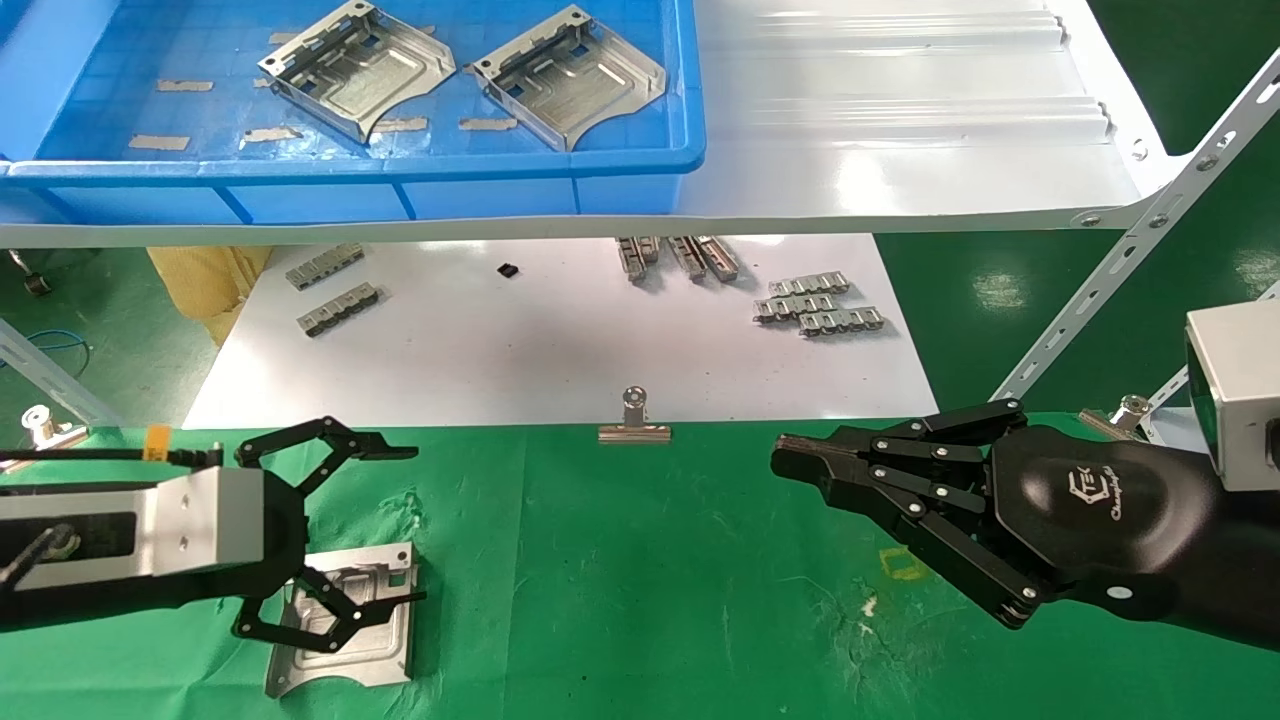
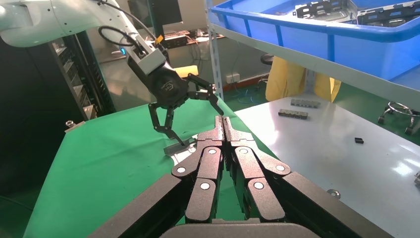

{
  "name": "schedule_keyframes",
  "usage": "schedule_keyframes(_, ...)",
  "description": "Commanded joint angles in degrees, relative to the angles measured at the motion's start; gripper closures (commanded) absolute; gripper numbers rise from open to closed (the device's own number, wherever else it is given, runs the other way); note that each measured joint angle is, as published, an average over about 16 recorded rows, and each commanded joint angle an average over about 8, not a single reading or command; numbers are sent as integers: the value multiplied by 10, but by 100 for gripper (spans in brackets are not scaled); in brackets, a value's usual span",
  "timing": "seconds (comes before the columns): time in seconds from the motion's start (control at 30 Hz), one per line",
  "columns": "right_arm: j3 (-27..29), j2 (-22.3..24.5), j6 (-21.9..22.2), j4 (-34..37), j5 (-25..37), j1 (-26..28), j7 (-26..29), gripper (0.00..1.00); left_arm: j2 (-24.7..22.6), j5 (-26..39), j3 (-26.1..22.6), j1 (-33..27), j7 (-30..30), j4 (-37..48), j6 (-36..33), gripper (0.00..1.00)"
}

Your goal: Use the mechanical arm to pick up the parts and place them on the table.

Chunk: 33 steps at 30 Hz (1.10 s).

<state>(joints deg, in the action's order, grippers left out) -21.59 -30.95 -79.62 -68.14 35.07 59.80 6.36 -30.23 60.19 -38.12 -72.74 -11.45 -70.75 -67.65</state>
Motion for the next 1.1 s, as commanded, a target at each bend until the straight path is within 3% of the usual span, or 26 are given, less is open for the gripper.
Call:
schedule_keyframes(0.03, 0, 0, 0, 0, 0, 0, 0, 6, -2, -5, 7, 4, 8, -1, -4, 0)
schedule_keyframes(0.07, 0, 0, 0, 0, 0, 0, 0, 0, -3, -8, 11, 6, 12, -1, -8, 0)
schedule_keyframes(1.1, 0, 0, 0, 0, 0, 0, 0, 0, -30, -113, 137, 69, 138, -17, -111, 0)
